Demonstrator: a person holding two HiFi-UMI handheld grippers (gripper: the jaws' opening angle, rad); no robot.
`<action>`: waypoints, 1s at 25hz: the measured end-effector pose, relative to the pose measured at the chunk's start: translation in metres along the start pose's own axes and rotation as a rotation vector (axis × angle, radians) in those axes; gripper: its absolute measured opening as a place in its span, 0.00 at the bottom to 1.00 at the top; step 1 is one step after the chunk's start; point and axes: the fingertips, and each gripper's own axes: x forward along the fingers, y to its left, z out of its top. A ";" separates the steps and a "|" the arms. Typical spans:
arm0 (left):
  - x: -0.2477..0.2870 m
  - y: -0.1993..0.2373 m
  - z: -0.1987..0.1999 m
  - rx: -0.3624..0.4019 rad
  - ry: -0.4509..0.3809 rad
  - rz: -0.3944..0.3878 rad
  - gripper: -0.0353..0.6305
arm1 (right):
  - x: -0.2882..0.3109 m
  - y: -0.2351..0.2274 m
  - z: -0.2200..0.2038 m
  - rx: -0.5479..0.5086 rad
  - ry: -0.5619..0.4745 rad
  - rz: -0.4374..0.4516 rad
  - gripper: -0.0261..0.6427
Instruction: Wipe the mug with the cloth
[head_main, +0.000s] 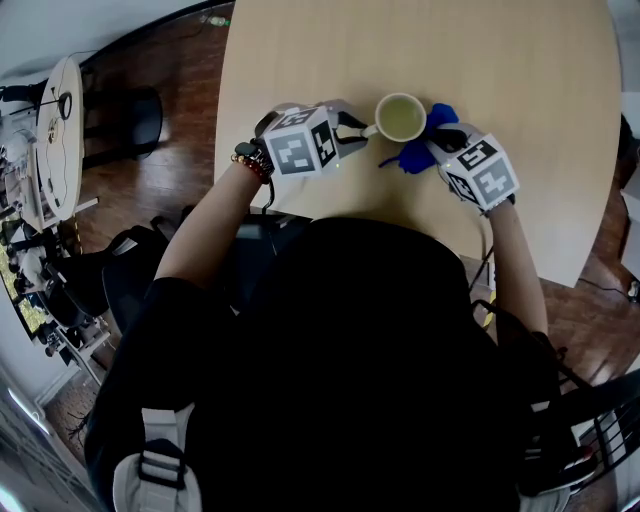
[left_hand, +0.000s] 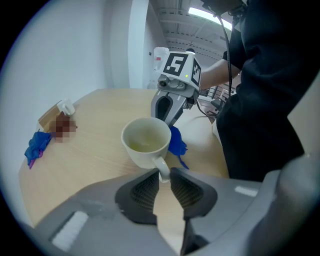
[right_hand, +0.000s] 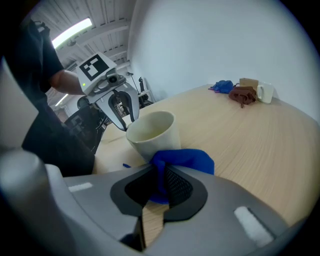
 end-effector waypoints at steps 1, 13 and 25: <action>-0.001 0.000 0.000 0.001 0.002 0.006 0.18 | -0.002 0.000 0.001 0.006 -0.006 0.002 0.10; -0.008 0.011 0.010 -0.218 -0.047 0.238 0.16 | -0.045 -0.023 0.045 0.019 -0.151 0.025 0.10; -0.007 0.025 0.006 -0.024 0.001 0.253 0.15 | -0.028 -0.020 0.042 0.094 -0.150 0.225 0.10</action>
